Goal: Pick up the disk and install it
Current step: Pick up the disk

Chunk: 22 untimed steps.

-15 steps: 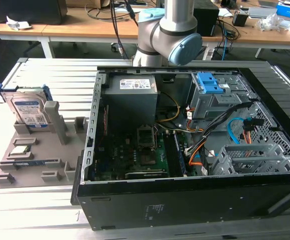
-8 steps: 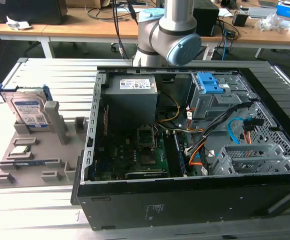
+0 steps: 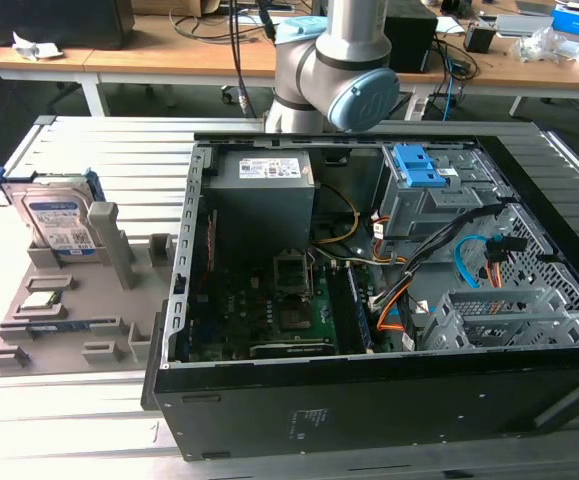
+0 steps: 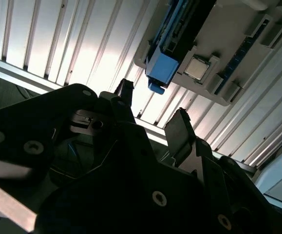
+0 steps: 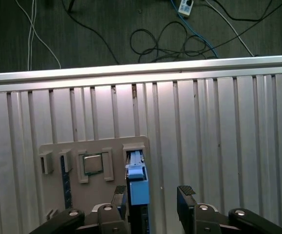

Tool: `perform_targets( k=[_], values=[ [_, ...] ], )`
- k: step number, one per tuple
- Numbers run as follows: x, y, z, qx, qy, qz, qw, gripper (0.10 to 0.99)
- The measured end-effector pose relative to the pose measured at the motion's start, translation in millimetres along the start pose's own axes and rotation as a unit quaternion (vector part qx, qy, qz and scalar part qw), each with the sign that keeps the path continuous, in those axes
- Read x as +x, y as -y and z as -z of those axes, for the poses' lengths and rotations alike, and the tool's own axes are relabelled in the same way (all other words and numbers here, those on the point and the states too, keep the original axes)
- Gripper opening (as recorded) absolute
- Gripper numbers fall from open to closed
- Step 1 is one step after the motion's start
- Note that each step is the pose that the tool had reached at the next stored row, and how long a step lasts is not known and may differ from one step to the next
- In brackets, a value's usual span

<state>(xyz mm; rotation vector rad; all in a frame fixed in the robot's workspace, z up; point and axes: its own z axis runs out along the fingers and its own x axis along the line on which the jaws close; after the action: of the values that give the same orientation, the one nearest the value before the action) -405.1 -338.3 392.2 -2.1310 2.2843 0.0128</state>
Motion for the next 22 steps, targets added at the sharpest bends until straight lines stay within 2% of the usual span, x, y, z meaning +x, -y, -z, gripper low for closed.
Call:
perform_targets(
  k=[9,15,19,22],
  values=[
    [-0.5,0.0,-1.2,-0.0001,0.0000,0.000,1.0000,0.541],
    [-0.3,0.0,-7.7,0.0000,-0.0005,0.000,1.0000,0.541],
    [0.7,0.5,-8.9,0.0005,-0.0078,-0.002,1.0000,0.541],
    [0.7,1.2,-10.0,0.0009,-0.0112,-0.009,0.9999,0.541]
  ],
)
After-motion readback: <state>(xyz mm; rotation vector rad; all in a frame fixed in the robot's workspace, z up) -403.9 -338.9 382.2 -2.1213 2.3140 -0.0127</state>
